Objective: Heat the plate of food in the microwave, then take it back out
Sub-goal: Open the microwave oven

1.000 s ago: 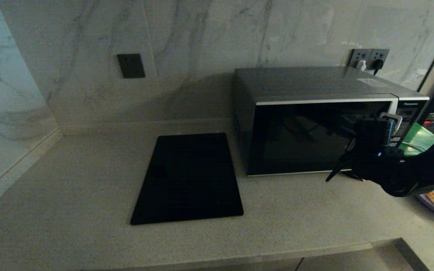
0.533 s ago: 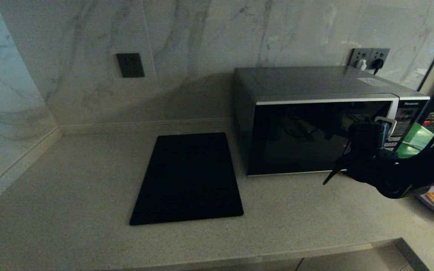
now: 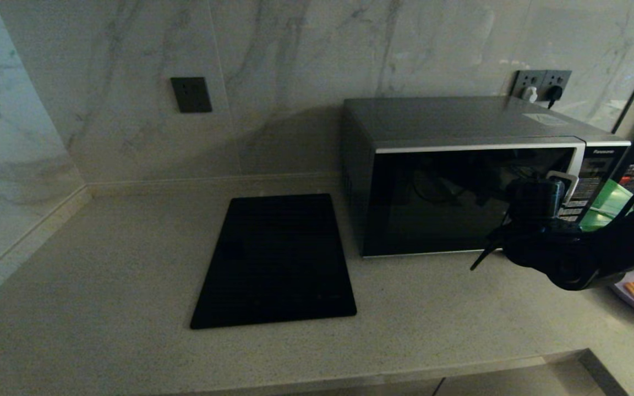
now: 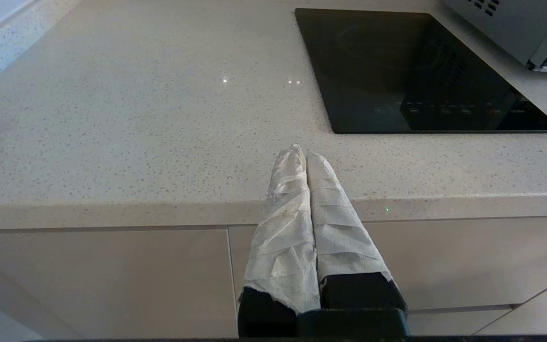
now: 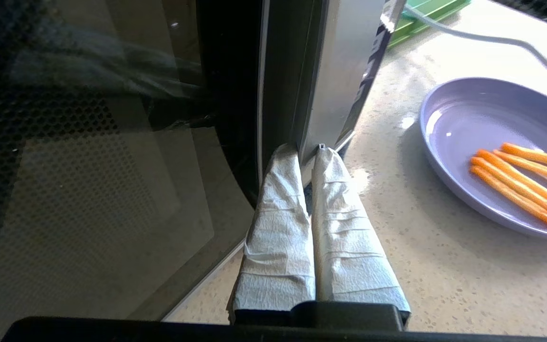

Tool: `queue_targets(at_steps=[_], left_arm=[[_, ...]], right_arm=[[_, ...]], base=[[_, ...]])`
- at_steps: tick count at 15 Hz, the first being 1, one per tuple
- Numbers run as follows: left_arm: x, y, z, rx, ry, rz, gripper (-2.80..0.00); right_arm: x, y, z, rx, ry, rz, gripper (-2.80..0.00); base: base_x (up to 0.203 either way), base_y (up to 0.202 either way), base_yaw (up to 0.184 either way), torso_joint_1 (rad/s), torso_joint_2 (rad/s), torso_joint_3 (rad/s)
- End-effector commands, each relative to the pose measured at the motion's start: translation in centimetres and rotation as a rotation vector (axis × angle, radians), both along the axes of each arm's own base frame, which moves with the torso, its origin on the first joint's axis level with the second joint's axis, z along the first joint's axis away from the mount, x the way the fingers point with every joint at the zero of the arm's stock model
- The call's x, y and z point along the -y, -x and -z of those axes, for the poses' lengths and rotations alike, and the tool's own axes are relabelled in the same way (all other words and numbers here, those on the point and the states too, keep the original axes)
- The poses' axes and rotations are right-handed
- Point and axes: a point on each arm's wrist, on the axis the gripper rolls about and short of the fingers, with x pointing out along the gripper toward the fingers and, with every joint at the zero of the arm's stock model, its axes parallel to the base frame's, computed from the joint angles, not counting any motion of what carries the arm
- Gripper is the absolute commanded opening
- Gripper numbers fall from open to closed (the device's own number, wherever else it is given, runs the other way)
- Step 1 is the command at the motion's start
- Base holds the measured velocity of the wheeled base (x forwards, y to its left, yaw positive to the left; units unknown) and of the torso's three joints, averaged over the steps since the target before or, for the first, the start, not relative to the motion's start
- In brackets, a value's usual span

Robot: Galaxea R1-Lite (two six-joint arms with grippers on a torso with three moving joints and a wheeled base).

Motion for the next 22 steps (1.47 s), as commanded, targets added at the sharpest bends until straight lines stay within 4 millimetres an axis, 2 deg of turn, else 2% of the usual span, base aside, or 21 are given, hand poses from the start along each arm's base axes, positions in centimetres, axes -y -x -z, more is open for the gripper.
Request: queue_targets(at_steps=[1,10,22], left_arm=[[0.0,0.0,0.0,0.0,0.0,0.0,-2.8],[0.0,0.0,0.0,0.0,0.0,0.0,-2.8],[0.0,-0.01,-0.01,-0.001,0.0,0.0,-2.8]], right_arm=[[0.08,0.07,0.0,0.004,0.014,0.049,-2.8],[0.23,0.3,-0.07,0.006,0.046,0.153,-2.8],[0.3,0.52,0.87,-0.012,0.084,0.272,-2.8]], base=[[0.0,0.0,0.0,0.0,0.0,0.0],[0.0,0.0,0.0,0.0,0.0,0.0],[0.0,0.0,0.0,0.0,0.0,0.0]])
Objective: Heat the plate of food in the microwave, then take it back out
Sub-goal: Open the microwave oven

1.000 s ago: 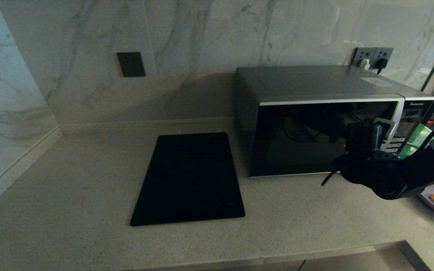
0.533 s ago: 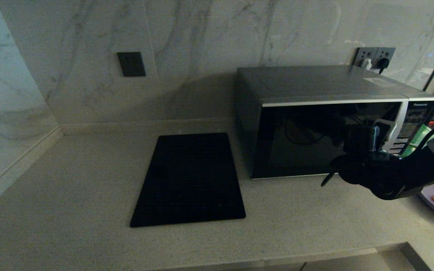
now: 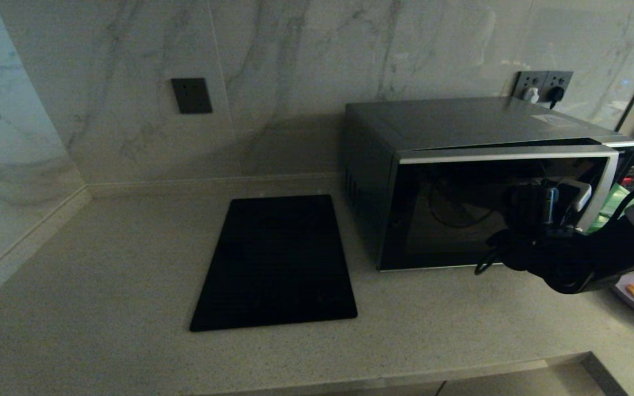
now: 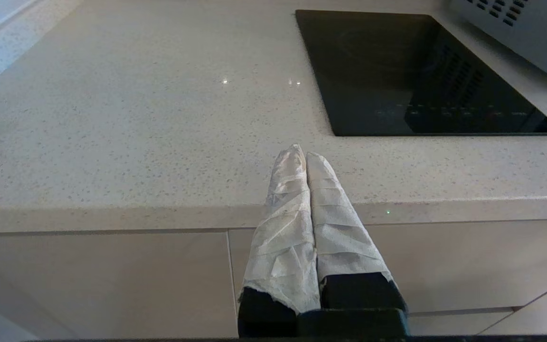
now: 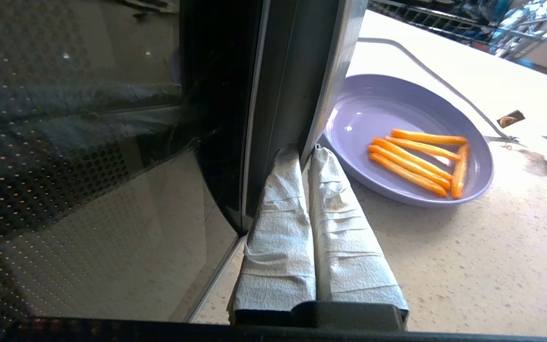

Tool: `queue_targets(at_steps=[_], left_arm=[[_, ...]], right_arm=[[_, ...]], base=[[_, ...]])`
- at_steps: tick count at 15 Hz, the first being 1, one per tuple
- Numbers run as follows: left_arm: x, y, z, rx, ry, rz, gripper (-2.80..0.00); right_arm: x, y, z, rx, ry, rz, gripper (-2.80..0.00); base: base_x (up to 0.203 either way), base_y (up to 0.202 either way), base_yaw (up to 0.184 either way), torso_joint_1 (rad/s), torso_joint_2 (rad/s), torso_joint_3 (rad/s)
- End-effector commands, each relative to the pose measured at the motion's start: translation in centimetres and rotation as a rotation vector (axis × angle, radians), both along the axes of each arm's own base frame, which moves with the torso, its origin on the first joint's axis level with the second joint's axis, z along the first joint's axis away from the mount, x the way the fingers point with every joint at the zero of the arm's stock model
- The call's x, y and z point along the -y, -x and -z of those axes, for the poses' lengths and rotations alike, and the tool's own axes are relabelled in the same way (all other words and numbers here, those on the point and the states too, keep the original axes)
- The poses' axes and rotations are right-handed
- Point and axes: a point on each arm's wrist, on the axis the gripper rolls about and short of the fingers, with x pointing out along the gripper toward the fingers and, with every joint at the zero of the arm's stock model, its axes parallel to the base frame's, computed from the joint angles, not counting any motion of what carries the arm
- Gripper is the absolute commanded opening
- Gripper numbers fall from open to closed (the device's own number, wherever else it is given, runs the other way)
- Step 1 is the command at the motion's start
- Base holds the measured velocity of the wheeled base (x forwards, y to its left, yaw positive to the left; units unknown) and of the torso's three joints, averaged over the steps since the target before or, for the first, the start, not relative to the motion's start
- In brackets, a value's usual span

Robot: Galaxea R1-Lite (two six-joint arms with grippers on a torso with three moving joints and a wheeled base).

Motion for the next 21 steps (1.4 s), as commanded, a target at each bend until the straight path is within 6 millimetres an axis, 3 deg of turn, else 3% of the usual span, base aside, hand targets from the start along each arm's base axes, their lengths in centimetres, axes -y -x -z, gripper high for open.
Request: queue_targets(at_steps=[1,10,16,17,21], left_arm=[[0.0,0.0,0.0,-0.001,0.0,0.0,-2.8],[0.0,0.0,0.0,0.0,0.0,0.0,-2.8],[0.0,0.0,0.0,0.0,0.0,0.0,-2.8],[0.0,0.0,0.0,0.0,0.0,0.0,-2.8],[0.0,0.0,0.0,0.0,0.0,0.0,-2.8]], right_arm=[[-0.3,0.2,0.1,0.012,-0.006,-0.005,-2.8],[-3.2,0.7,0.2,0.015,-0.019,-0.102,-2.8],[-3.2,0.8,0.3,0.008,-0.018,-0.105,-2.8],[-3.3,0.9,0.4,0.005,-0.018,-0.107,0.0],[-3.3,0.9,0.3,0.011,-0.02,-0.107,0.0]], base=[[0.0,0.0,0.0,0.0,0.0,0.0],[0.0,0.0,0.0,0.0,0.0,0.0],[0.0,0.0,0.0,0.0,0.0,0.0],[0.0,0.0,0.0,0.0,0.0,0.0],[0.0,0.0,0.0,0.0,0.0,0.0]])
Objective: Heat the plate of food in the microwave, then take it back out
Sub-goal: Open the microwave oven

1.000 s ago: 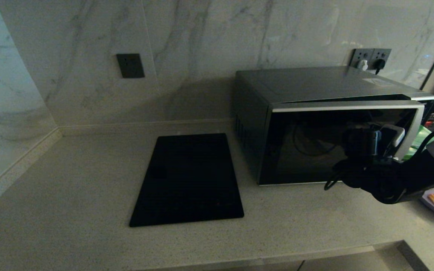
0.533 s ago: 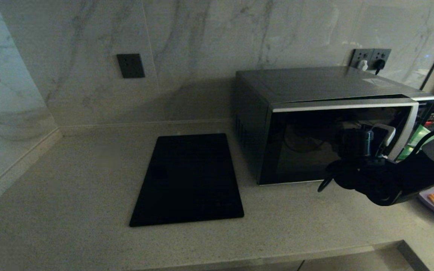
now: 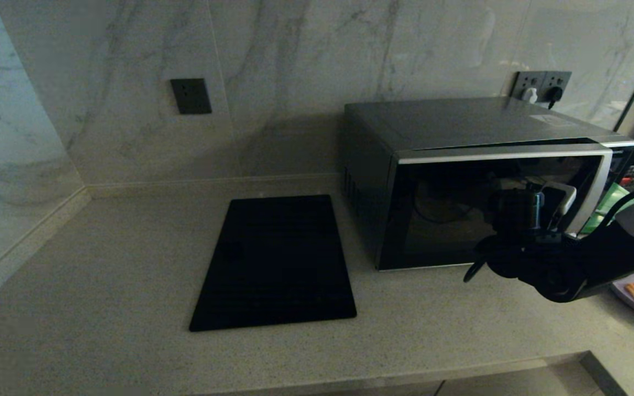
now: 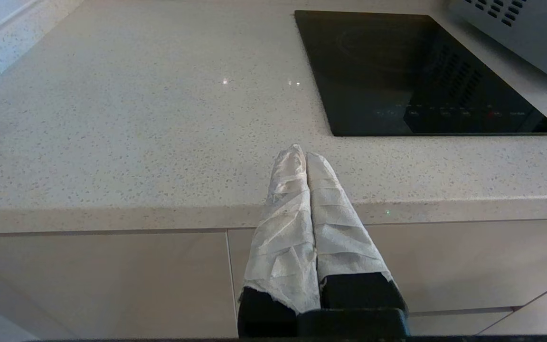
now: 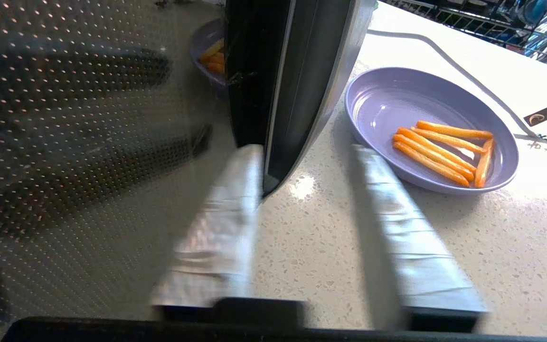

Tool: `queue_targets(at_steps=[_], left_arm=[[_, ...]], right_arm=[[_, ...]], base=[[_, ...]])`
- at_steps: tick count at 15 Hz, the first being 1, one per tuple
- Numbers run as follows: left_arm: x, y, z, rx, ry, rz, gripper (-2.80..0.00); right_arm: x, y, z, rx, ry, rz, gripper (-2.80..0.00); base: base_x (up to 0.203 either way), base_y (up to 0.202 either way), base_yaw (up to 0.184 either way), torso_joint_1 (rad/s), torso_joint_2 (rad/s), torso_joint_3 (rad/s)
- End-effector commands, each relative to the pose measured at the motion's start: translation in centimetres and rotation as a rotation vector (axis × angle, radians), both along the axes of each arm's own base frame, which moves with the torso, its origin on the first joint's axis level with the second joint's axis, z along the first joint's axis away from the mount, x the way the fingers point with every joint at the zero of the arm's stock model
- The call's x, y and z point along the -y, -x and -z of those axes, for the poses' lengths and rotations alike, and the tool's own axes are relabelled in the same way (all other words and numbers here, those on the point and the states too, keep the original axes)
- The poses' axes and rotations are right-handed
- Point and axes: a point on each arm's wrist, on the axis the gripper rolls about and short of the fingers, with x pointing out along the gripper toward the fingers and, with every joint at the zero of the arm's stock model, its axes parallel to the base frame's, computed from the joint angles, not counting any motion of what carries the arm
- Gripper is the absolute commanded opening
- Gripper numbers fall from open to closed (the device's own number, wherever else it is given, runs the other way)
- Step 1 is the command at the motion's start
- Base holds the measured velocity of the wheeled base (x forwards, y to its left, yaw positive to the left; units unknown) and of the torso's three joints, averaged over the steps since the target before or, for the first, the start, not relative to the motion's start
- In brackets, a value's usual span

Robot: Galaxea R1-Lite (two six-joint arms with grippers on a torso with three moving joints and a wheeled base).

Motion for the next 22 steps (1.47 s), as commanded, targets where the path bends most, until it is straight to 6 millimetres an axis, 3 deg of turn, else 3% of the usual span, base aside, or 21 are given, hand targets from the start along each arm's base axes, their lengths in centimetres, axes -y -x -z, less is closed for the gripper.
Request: queue_targets(at_steps=[1,5,15,19,22], left_arm=[[0.0,0.0,0.0,-0.001,0.001,-0.001,-2.8],[0.0,0.0,0.0,0.0,0.001,-0.001,-2.8],[0.0,0.0,0.0,0.0,0.001,-0.001,-2.8],[0.0,0.0,0.0,-0.001,0.001,-0.001,-2.8],[0.0,0.0,0.0,0.0,0.001,-0.001,-2.8]], right_arm=[[-0.2,0.1,-0.1,0.006,0.0,0.0,0.0],[-1.6,0.9,-1.2,0.034,-0.008,-0.042,0.0],[-4.9,6.7,-4.5,0.097,-0.025,-0.149,0.0],[-4.6,10.2,-8.5,0.195,-0.046,-0.161,0.0],[-2.9,13.2,-14.5,0.265,-0.015,-0.178,0.0]], base=[[0.0,0.0,0.0,0.0,0.0,0.0],[0.0,0.0,0.0,0.0,0.0,0.0],[0.0,0.0,0.0,0.0,0.0,0.0],[0.0,0.0,0.0,0.0,0.0,0.0],[0.0,0.0,0.0,0.0,0.0,0.0]])
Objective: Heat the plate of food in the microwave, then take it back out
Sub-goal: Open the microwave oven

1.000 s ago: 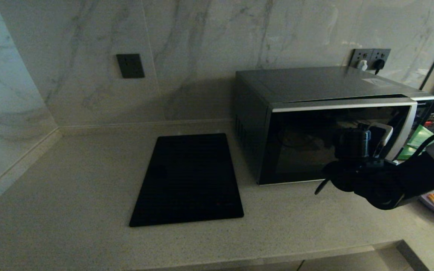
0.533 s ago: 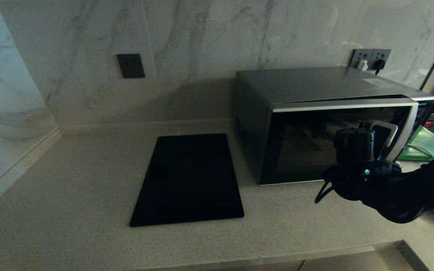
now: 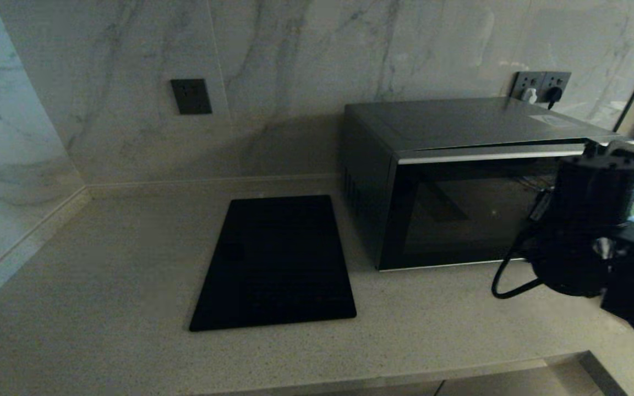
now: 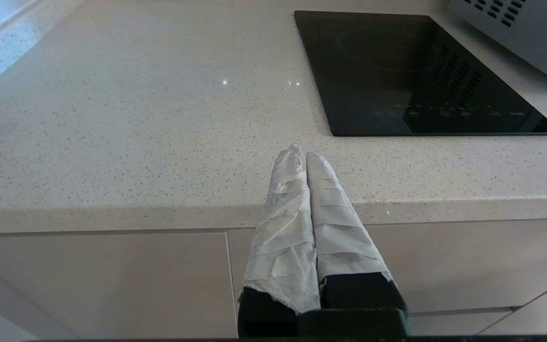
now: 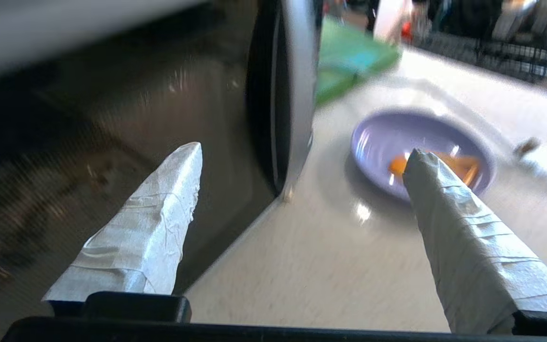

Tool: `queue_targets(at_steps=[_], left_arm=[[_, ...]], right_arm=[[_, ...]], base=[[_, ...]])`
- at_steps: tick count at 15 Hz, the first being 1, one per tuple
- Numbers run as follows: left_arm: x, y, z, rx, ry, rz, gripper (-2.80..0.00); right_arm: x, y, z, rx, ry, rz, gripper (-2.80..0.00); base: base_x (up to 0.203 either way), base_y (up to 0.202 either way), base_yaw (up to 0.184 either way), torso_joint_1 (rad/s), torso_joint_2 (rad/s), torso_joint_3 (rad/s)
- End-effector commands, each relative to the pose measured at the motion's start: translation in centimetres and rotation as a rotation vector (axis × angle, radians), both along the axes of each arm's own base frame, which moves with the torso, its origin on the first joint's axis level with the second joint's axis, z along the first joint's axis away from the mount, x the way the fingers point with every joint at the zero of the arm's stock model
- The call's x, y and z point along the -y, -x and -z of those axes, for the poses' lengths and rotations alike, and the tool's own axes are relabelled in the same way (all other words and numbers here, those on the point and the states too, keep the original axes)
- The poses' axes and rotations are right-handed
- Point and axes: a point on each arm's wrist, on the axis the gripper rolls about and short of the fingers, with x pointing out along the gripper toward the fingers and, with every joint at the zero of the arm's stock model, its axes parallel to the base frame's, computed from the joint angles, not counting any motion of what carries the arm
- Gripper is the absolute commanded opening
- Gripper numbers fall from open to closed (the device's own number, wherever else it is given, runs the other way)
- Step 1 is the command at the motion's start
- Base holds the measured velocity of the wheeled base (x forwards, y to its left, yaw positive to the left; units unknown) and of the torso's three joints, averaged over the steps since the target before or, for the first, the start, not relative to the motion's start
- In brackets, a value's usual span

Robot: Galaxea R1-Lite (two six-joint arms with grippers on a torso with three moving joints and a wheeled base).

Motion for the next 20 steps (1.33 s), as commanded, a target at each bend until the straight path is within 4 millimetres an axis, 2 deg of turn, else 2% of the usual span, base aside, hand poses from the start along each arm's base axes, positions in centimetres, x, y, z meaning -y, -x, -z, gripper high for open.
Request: queue_targets(at_steps=[1,3,5,7,10,14,16,17,18,20], left_arm=[[0.0,0.0,0.0,0.0,0.001,0.0,-2.8],[0.0,0.0,0.0,0.0,0.001,0.0,-2.8],[0.0,0.0,0.0,0.0,0.001,0.0,-2.8],[0.0,0.0,0.0,-0.001,0.001,0.0,-2.8],[0.0,0.0,0.0,0.0,0.001,0.0,-2.8],[0.0,0.0,0.0,-0.001,0.001,0.0,-2.8],[0.0,0.0,0.0,0.0,0.001,0.0,-2.8],[0.0,0.0,0.0,0.0,0.001,0.0,-2.8],[0.0,0.0,0.0,0.0,0.001,0.0,-2.8],[0.0,0.0,0.0,0.0,0.001,0.0,-2.8]], right_arm=[[2.6,2.9,-7.1,0.116,0.02,0.008,0.0],[4.7,3.1,-11.4,0.164,0.074,0.033,0.0],[6.7,3.1,-14.1,0.141,0.128,0.042,0.0],[8.3,2.9,-14.5,0.038,0.171,-0.002,0.0],[10.0,3.4,-14.9,-0.047,0.135,-0.087,0.0],[11.2,5.1,-16.8,-0.152,-0.075,-0.332,0.0],[11.4,5.1,-17.3,-0.179,-0.204,-0.44,0.0],[11.5,4.5,-17.0,-0.2,-0.242,-0.463,-0.88],[11.5,4.0,-16.8,-0.208,-0.251,-0.463,-2.8],[11.6,3.1,-16.8,-0.205,-0.25,-0.462,-2.8]], base=[[0.0,0.0,0.0,0.0,0.0,0.0],[0.0,0.0,0.0,0.0,0.0,0.0],[0.0,0.0,0.0,0.0,0.0,0.0],[0.0,0.0,0.0,0.0,0.0,0.0],[0.0,0.0,0.0,0.0,0.0,0.0],[0.0,0.0,0.0,0.0,0.0,0.0],[0.0,0.0,0.0,0.0,0.0,0.0],[0.0,0.0,0.0,0.0,0.0,0.0],[0.0,0.0,0.0,0.0,0.0,0.0],[0.0,0.0,0.0,0.0,0.0,0.0]])
